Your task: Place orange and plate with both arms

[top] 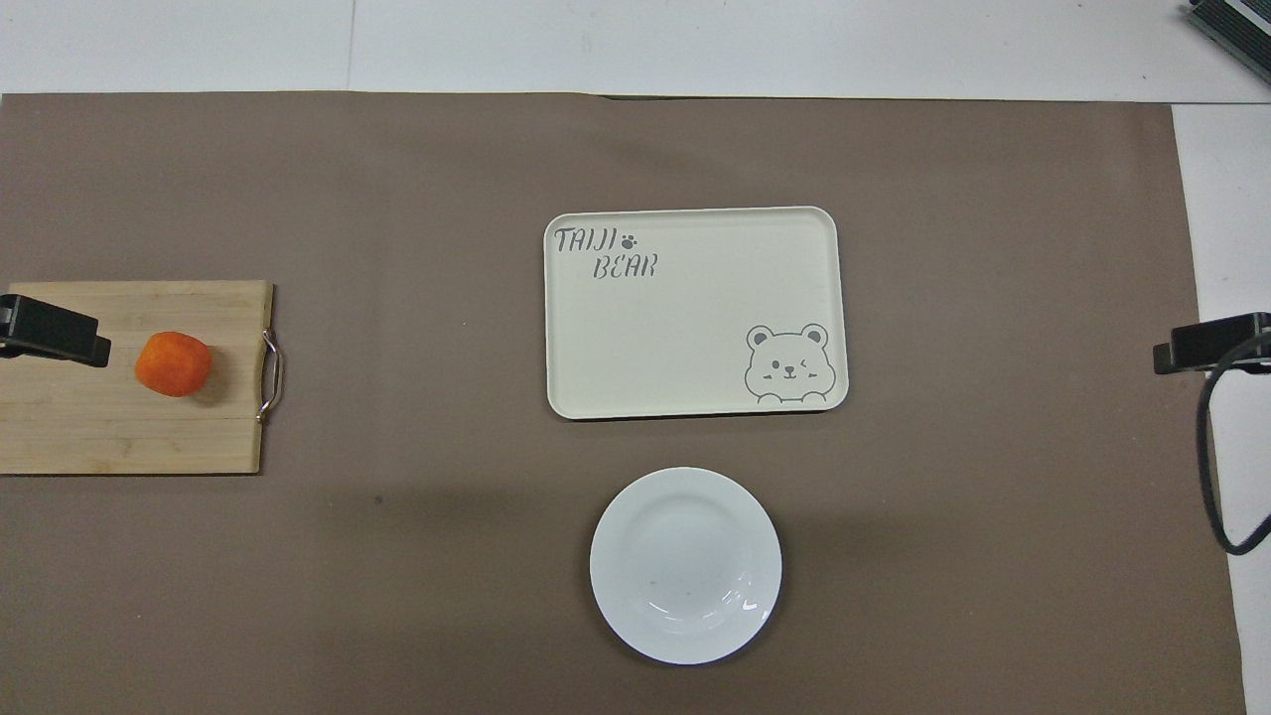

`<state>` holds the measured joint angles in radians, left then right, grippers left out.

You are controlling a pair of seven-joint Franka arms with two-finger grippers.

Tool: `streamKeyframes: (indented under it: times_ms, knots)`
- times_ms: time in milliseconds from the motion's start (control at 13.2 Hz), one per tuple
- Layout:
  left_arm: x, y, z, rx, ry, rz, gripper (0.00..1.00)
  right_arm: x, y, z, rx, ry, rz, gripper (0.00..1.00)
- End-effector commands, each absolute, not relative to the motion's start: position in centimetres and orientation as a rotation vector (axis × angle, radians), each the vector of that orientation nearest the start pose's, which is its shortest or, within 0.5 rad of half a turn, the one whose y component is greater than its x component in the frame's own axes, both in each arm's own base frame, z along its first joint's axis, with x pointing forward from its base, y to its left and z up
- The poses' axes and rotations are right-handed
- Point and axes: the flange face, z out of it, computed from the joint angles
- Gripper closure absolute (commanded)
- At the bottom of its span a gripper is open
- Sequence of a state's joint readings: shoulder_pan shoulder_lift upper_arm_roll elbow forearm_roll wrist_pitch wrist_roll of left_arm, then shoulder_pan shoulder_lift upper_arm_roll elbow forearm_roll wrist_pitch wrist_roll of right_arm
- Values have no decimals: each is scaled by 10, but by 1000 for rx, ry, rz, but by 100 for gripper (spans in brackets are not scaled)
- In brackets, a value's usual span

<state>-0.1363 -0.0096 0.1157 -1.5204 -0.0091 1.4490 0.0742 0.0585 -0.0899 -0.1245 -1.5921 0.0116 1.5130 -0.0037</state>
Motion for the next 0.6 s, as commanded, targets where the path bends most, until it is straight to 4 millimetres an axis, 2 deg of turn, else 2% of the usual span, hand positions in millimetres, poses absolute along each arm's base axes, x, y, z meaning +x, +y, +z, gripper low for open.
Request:
streamKeyframes:
  times_ms: [0,302,528]
  knots:
    - [540,-7,630,-3141,169,82,0,521,-37,661,-3128,100,-36,0]
    - [548,29,599,-3139,239,48,0,521,-37,661,-3128,100,-36,0]
    - [555,38,572,-3129,318,16,0,521,-37,661,-3128,100,-33,0]
